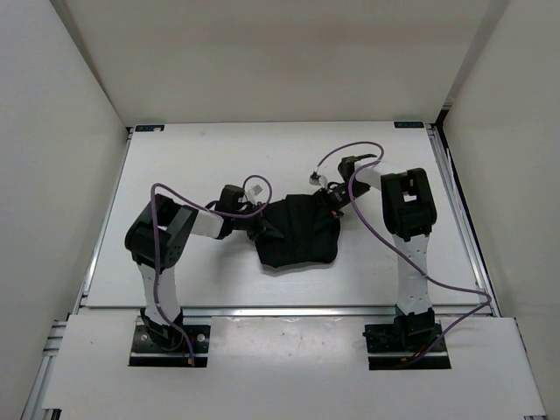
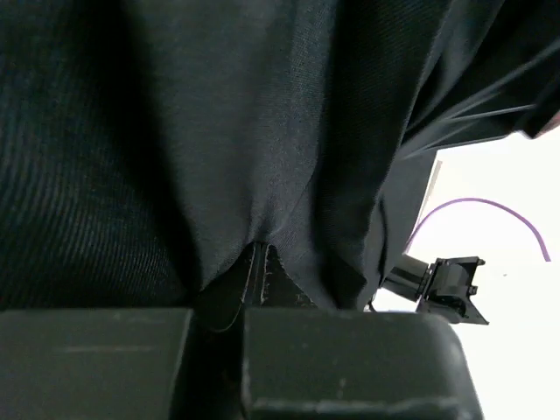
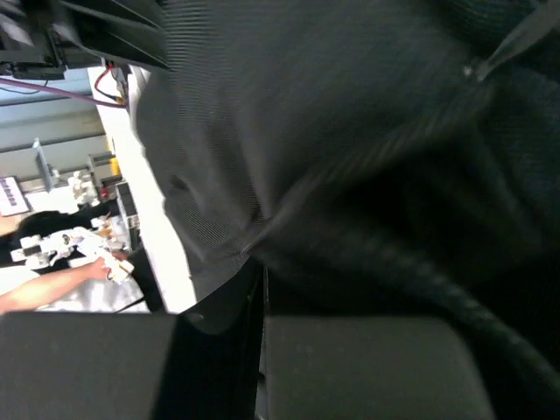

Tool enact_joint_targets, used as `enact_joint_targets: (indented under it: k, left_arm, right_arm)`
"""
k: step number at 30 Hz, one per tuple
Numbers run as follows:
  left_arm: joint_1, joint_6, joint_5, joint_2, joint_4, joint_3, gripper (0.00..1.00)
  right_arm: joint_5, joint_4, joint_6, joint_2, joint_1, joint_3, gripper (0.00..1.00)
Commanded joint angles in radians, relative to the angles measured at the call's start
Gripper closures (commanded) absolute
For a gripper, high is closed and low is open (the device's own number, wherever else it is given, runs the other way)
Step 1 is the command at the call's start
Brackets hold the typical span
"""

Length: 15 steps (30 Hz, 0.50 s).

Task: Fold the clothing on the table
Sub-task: Fold the skirt

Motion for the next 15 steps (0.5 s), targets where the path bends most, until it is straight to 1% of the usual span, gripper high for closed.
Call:
enact_joint_targets:
  k: [1,3,6,9,10,12,13,15]
  left_arm:
    - [0.01,0.041,-0.068,-0.012,-0.064,0.044,1.0]
    - [0.012,0.067,-0.105,-0.053,-0.066,0.049,1.0]
    - [0.019,0.068,-0.133,-0.137,-0.055,0.08,1.0]
    - [0.033,0.022,-0.095,-0.216,0.004,0.135,1.0]
    - [0.032,0.001,-0.087,-0.227,0.017,0.139,1.0]
    - [0.021,-0.011,-0.073,-0.285,0.023,0.17,1.0]
    - [0.016,-0.007,-0.08,-0.291,0.018,0.173,1.0]
    - [-0.004,-0.002,-0.068,-0.332,-0.005,0.169,1.0]
  right_arm:
    - [0.028,-0.015,-0.028,-0.005,-0.016,0.013,1.0]
    - [-0.012,0.0,-0.013,-0.063,-0.039,0.031,1.0]
    - [-0.076,-0.024,-0.033,-0.137,-0.056,0.062,1.0]
    - [-0.148,-0.027,-0.028,-0.215,-0.062,0.074,1.0]
    - [-0.17,-0.003,-0.016,-0.234,-0.062,0.08,1.0]
    - [-0.196,0.005,0.001,-0.233,-0.039,0.126,1.0]
    - [-0.195,-0.006,-0.001,-0.204,-0.034,0.172,1.0]
    - [-0.166,-0.029,-0.005,-0.15,0.019,0.221,1.0]
